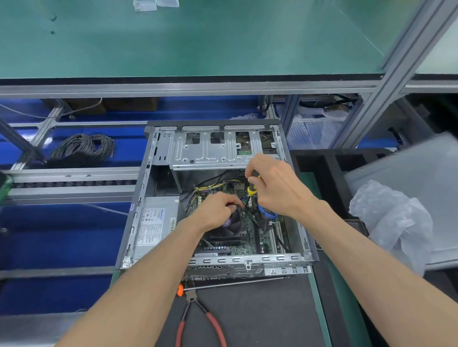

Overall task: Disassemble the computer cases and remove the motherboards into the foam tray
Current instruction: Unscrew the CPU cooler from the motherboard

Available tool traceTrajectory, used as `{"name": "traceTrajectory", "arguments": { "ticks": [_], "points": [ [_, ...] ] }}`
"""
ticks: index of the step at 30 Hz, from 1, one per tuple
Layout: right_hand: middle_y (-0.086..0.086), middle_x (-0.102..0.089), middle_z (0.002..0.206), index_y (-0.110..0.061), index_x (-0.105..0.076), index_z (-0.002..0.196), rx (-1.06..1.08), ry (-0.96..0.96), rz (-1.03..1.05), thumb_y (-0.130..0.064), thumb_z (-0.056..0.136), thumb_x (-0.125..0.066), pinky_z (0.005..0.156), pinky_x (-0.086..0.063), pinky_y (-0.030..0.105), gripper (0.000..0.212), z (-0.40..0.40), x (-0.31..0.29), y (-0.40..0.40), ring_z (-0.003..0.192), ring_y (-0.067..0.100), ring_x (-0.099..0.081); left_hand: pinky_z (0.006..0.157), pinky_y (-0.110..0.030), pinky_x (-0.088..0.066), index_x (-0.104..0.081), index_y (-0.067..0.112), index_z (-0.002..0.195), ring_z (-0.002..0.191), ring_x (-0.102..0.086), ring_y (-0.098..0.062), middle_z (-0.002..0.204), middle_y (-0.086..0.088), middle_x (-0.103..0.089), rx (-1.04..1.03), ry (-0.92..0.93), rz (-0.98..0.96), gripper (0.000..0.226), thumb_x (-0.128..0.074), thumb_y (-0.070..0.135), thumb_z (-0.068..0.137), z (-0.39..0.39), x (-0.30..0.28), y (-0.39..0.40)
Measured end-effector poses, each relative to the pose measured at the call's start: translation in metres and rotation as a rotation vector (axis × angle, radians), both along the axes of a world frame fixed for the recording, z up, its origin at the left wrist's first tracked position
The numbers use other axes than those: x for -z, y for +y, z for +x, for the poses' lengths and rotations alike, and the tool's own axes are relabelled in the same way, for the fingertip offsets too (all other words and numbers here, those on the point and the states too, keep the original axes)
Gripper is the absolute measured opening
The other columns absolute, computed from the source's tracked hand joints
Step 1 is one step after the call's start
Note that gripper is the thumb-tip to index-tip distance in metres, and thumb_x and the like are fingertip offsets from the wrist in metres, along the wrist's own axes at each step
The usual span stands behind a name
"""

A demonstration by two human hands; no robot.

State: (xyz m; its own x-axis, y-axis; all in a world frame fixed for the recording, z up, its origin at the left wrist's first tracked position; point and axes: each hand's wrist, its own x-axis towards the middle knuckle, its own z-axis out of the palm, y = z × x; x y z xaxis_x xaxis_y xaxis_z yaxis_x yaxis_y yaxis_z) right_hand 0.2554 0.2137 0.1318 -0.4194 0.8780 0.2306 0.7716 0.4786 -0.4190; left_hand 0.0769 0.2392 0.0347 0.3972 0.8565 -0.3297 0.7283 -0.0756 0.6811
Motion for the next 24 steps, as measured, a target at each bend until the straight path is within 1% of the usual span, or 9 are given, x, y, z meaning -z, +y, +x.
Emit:
{"name": "traceTrajectory", "arguments": {
  "ticks": [3, 6, 8, 12, 15, 18, 21, 23, 24],
  "points": [
    [0.003, -0.054, 0.091, -0.007, -0.054, 0.091, -0.02, -0.033, -0.001, -0.002, 0.093, -0.054, 0.068, -0.046, 0.046, 0.006, -0.001, 0.002, 0.001, 0.073, 0.029, -0.054, 0.072, -0.03, -0.044, -0.07, 0.024, 0.111, 0.09, -0.063, -0.032, 0.093, -0.017, -0.072, 0.035, 0.004, 0.0, 0.029, -0.047, 0.009, 0.101, 0.0, 0.001, 0.001],
    [0.004, -0.055, 0.093, -0.007, -0.055, 0.091, -0.035, -0.059, -0.002, -0.001, 0.093, -0.055, 0.066, -0.044, 0.044, 0.006, -0.002, 0.005, 0.001, 0.073, 0.029, -0.054, 0.067, -0.029, -0.039, -0.069, 0.024, 0.11, 0.081, -0.059, -0.026, 0.087, -0.016, -0.069, 0.067, 0.03, 0.019, 0.029, -0.047, 0.008, 0.1, 0.0, 0.001, 0.003],
    [0.006, -0.055, 0.093, -0.006, -0.056, 0.092, -0.051, -0.082, 0.004, -0.002, 0.093, -0.055, 0.063, -0.044, 0.045, 0.005, -0.003, 0.006, 0.0, 0.071, 0.029, -0.052, 0.065, -0.027, -0.039, -0.068, 0.025, 0.109, 0.074, -0.055, -0.019, 0.079, -0.01, -0.066, 0.073, 0.029, 0.021, 0.029, -0.046, 0.008, 0.1, 0.0, 0.003, 0.004],
    [0.008, -0.056, 0.096, -0.005, -0.057, 0.095, -0.047, -0.136, 0.007, -0.004, 0.094, -0.055, 0.065, -0.046, 0.047, 0.002, -0.005, 0.007, 0.001, 0.071, 0.031, -0.053, 0.053, -0.015, -0.031, -0.068, 0.028, 0.107, 0.062, -0.047, -0.005, 0.062, 0.007, -0.054, 0.07, 0.022, 0.036, 0.03, -0.046, 0.009, 0.1, 0.0, 0.004, 0.006],
    [0.008, -0.058, 0.097, -0.004, -0.059, 0.096, -0.03, -0.117, 0.007, -0.009, 0.096, -0.057, 0.068, -0.045, 0.045, 0.005, -0.006, 0.005, 0.001, 0.074, 0.03, -0.055, 0.058, -0.02, -0.035, -0.068, 0.026, 0.11, 0.063, -0.047, -0.005, 0.063, 0.007, -0.054, 0.089, 0.033, 0.042, 0.029, -0.045, 0.009, 0.1, 0.0, 0.004, 0.005],
    [0.008, -0.06, 0.088, -0.005, -0.058, 0.098, 0.025, -0.219, -0.03, -0.027, 0.099, -0.058, 0.066, -0.044, 0.041, 0.023, -0.009, 0.001, 0.007, 0.076, 0.029, -0.055, 0.062, -0.024, -0.036, -0.067, 0.025, 0.11, 0.063, -0.047, -0.006, 0.063, 0.007, -0.054, 0.092, 0.039, 0.041, 0.03, -0.044, 0.008, 0.1, -0.001, 0.003, 0.005],
    [0.006, -0.044, 0.067, -0.006, -0.051, 0.082, 0.051, -0.401, -0.084, -0.04, 0.101, -0.051, 0.05, -0.031, 0.034, 0.039, -0.017, -0.004, 0.013, 0.061, 0.026, -0.043, 0.062, -0.026, -0.036, -0.067, 0.024, 0.111, 0.065, -0.049, -0.013, 0.067, 0.001, -0.057, 0.096, 0.058, 0.039, 0.031, -0.043, 0.008, 0.1, -0.001, 0.004, 0.004],
    [0.004, -0.033, 0.064, -0.01, -0.039, 0.069, 0.047, -0.447, -0.114, -0.039, 0.102, -0.049, 0.046, -0.02, 0.031, 0.045, -0.023, -0.007, 0.013, 0.054, 0.02, -0.03, 0.064, -0.027, -0.036, -0.067, 0.025, 0.106, 0.073, -0.053, -0.019, 0.078, -0.006, -0.063, 0.1, 0.07, 0.044, 0.029, -0.044, 0.009, 0.1, 0.0, 0.004, 0.004],
    [0.003, -0.032, 0.065, -0.011, -0.038, 0.068, 0.037, -0.467, -0.125, -0.037, 0.101, -0.049, 0.046, -0.019, 0.031, 0.044, -0.026, -0.008, 0.014, 0.054, 0.02, -0.03, 0.063, -0.027, -0.036, -0.065, 0.027, 0.1, 0.077, -0.054, -0.021, 0.083, -0.007, -0.065, 0.099, 0.077, 0.051, 0.027, -0.044, 0.009, 0.1, 0.0, 0.004, 0.004]
  ]
}}
